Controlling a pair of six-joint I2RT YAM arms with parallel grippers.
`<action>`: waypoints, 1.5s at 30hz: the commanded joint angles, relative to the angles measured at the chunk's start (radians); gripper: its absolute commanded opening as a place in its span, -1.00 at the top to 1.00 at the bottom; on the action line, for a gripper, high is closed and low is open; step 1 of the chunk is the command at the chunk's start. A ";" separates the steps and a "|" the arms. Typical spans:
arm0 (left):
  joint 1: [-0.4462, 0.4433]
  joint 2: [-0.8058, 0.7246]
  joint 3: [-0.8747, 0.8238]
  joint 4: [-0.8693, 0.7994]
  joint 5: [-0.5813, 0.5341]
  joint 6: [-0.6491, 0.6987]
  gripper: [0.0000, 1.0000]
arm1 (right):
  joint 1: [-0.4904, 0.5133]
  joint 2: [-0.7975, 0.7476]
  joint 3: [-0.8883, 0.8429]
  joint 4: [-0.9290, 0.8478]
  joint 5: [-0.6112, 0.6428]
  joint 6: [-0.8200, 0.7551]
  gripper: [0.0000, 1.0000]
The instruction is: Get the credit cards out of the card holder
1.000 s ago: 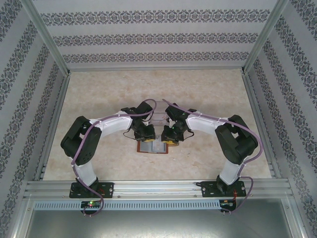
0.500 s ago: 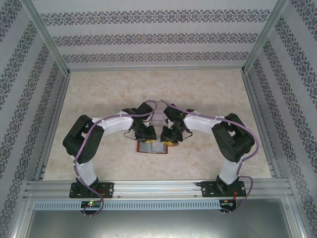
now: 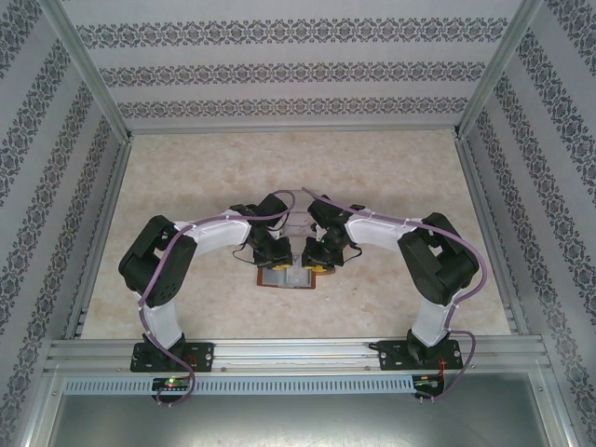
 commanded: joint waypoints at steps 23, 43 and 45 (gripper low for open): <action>0.014 -0.014 -0.018 -0.046 -0.061 0.020 0.73 | 0.012 0.053 -0.008 -0.042 0.068 -0.010 0.47; 0.016 -0.039 -0.052 0.074 0.015 -0.017 0.71 | 0.012 0.047 -0.006 -0.050 0.071 -0.009 0.47; 0.016 -0.041 -0.053 0.079 0.014 -0.019 0.71 | 0.012 0.046 -0.006 -0.051 0.071 -0.010 0.47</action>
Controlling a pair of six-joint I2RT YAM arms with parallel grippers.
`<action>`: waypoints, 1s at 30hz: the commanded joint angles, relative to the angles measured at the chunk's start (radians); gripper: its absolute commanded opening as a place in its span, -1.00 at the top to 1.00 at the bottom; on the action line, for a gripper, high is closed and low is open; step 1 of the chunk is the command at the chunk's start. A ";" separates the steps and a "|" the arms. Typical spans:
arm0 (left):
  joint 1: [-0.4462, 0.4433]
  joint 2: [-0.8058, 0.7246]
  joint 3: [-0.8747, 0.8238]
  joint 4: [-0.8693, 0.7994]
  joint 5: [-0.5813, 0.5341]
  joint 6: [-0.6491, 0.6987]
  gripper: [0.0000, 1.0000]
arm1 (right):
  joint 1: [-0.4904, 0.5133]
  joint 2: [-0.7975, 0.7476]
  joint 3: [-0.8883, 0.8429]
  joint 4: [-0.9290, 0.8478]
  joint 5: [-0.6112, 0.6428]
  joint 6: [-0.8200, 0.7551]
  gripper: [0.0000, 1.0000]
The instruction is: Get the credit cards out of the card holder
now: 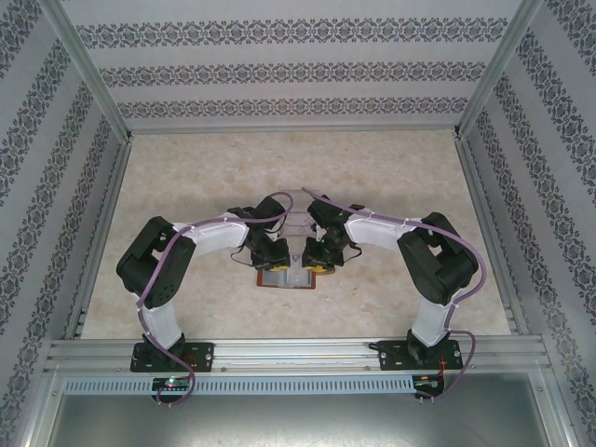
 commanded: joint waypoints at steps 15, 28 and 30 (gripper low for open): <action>0.011 -0.054 -0.017 -0.001 -0.058 -0.014 0.72 | 0.012 0.039 -0.012 -0.053 0.068 -0.010 0.47; 0.011 -0.023 -0.023 0.062 0.014 -0.024 0.68 | 0.012 0.040 -0.008 -0.058 0.069 -0.012 0.48; 0.011 -0.014 -0.024 0.066 0.022 -0.024 0.65 | 0.013 0.040 -0.006 -0.058 0.067 -0.012 0.48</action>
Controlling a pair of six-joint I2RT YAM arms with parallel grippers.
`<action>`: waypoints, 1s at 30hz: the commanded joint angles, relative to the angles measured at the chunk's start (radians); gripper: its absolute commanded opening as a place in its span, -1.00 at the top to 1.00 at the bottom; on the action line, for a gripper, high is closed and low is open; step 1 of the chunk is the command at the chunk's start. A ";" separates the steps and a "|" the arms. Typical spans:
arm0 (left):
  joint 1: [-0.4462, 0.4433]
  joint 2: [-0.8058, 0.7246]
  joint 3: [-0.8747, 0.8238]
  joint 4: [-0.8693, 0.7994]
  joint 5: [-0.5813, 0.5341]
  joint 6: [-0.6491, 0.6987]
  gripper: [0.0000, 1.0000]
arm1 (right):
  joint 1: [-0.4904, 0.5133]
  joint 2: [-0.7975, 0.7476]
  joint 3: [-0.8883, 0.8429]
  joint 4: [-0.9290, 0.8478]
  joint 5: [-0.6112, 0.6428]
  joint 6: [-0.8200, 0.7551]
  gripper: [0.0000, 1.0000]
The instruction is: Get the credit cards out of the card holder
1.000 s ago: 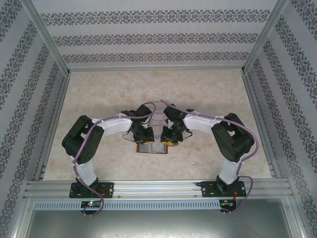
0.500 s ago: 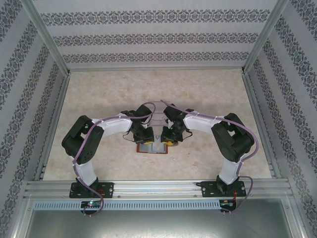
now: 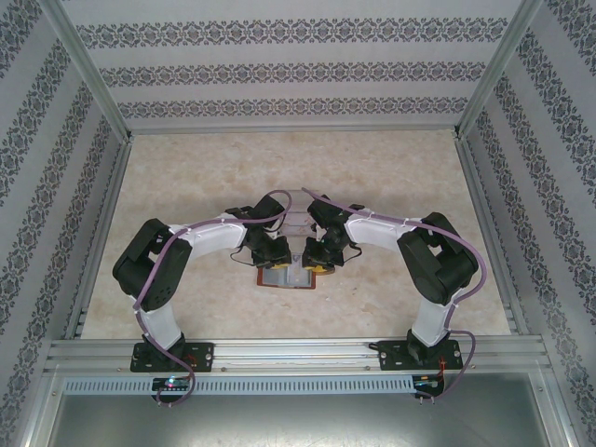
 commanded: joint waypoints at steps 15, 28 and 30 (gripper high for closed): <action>0.011 0.068 -0.004 0.030 0.051 0.004 0.70 | 0.013 0.049 -0.002 -0.058 0.062 -0.015 0.48; 0.011 0.067 0.000 -0.033 -0.008 0.031 0.81 | 0.014 0.053 0.000 -0.061 0.063 -0.016 0.47; 0.011 0.053 -0.001 -0.044 -0.019 0.038 0.84 | 0.014 0.054 0.002 -0.063 0.064 -0.017 0.48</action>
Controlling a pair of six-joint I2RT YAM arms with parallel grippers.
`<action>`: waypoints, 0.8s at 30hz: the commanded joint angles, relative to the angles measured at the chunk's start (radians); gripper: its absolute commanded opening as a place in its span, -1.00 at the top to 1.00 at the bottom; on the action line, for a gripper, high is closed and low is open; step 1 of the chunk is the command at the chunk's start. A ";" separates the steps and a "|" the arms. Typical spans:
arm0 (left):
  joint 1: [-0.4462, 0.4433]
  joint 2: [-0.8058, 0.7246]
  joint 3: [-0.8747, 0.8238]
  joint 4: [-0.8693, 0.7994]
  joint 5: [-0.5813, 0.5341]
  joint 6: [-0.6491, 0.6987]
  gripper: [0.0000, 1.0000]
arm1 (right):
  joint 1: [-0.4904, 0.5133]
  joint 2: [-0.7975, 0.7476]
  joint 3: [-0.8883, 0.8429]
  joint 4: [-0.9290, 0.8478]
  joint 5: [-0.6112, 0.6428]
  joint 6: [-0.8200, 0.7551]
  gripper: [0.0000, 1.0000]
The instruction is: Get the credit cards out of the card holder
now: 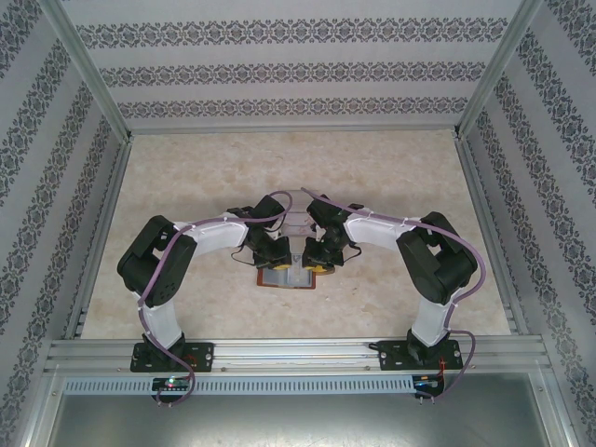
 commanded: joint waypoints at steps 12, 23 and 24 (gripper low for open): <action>0.007 -0.053 -0.007 -0.112 -0.109 0.053 0.88 | 0.009 0.036 -0.006 -0.068 0.077 -0.018 0.36; 0.008 -0.088 -0.019 -0.032 -0.058 0.019 0.81 | 0.014 -0.060 0.012 -0.069 0.080 -0.001 0.43; 0.007 -0.087 -0.020 -0.024 -0.052 0.014 0.81 | 0.013 -0.066 0.012 -0.063 0.075 0.004 0.45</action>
